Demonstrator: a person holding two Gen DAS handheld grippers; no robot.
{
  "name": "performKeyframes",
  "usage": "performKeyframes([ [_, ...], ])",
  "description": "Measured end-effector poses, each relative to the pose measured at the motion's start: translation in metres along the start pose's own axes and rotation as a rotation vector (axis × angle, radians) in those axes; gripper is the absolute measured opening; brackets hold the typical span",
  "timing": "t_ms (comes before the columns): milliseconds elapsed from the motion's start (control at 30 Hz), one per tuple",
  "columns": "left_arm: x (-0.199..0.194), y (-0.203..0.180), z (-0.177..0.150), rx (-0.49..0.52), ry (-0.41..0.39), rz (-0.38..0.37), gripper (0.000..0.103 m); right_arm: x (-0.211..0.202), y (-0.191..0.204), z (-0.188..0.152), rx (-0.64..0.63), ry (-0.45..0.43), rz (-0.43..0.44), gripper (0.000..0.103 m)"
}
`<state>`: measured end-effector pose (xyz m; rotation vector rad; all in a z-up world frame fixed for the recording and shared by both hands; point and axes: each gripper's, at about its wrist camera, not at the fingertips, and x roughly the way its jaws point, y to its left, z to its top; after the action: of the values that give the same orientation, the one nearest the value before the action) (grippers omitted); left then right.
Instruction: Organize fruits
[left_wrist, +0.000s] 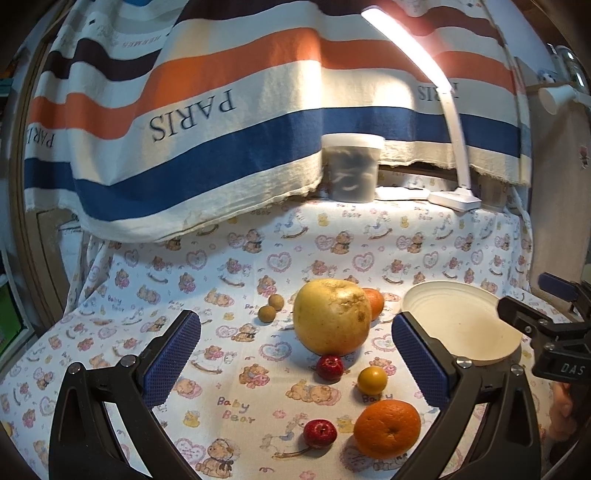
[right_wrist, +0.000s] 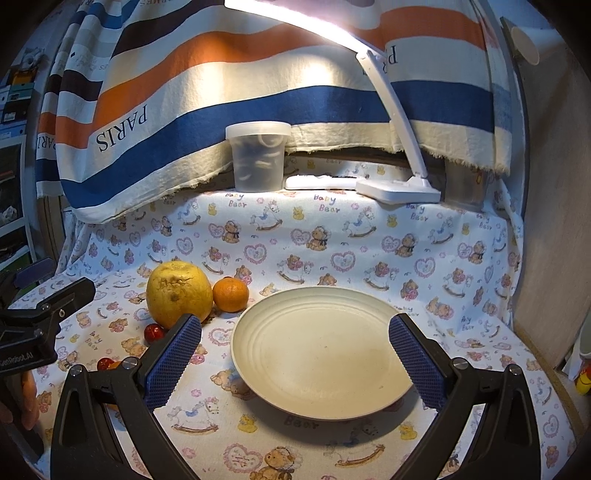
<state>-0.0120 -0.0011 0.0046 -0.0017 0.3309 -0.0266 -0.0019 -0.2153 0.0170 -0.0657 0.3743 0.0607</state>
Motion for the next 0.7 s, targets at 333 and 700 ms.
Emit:
performKeyframes([
  [333, 0.0053, 0.0073, -0.0022, -0.038, 0.034, 0.045, 0.103, 0.0055, -0.0069, 0.0003, 0.033, 0.031, 0.015, 0.102],
  [700, -0.0028, -0.0007, -0.0009, -0.004, -0.008, 0.047, 0.103, 0.0073, 0.0006, 0.0001, -0.003, 0.039, 0.042, 0.102],
])
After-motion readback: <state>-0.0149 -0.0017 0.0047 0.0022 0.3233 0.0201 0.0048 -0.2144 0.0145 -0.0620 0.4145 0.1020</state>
